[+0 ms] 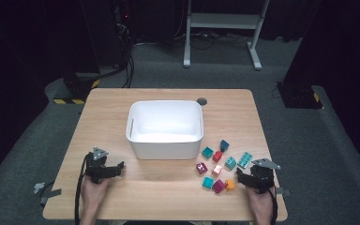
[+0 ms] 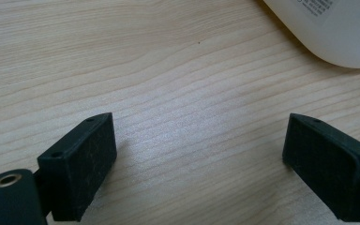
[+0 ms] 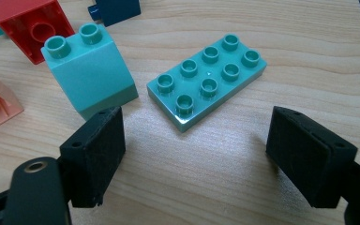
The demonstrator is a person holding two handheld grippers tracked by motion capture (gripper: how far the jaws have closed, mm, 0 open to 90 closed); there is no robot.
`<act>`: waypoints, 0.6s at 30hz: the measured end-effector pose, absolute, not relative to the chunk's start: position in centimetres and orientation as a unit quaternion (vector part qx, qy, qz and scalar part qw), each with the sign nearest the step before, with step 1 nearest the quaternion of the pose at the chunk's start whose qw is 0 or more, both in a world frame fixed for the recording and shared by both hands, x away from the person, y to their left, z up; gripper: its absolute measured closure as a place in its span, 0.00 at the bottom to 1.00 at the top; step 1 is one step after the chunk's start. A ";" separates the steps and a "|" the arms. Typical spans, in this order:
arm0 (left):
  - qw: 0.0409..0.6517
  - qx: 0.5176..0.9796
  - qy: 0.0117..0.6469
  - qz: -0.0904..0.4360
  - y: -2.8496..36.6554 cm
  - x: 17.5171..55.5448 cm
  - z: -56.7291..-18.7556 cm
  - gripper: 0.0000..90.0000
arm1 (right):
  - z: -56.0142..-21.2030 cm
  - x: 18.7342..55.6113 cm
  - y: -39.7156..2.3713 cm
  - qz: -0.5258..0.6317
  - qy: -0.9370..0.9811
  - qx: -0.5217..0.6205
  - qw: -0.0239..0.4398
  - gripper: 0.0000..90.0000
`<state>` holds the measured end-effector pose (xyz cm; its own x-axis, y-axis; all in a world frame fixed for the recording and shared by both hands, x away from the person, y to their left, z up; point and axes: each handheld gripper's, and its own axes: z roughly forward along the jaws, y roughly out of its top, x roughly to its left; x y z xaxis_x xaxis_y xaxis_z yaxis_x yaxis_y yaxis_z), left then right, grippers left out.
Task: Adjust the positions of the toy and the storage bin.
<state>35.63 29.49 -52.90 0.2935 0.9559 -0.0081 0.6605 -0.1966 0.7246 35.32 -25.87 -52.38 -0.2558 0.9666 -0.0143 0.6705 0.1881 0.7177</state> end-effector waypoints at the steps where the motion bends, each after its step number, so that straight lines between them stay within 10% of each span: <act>1: 0.319 0.738 0.547 0.231 29.5 35.6 -52.9 0.11 | -52.4 35.3 -25.9 0.305 0.731 0.560 0.243 0.21; 18: 0.320 0.735 0.550 0.233 29.5 35.6 -52.9 0.12 | -52.4 35.6 -25.9 0.307 0.734 0.557 0.239 0.21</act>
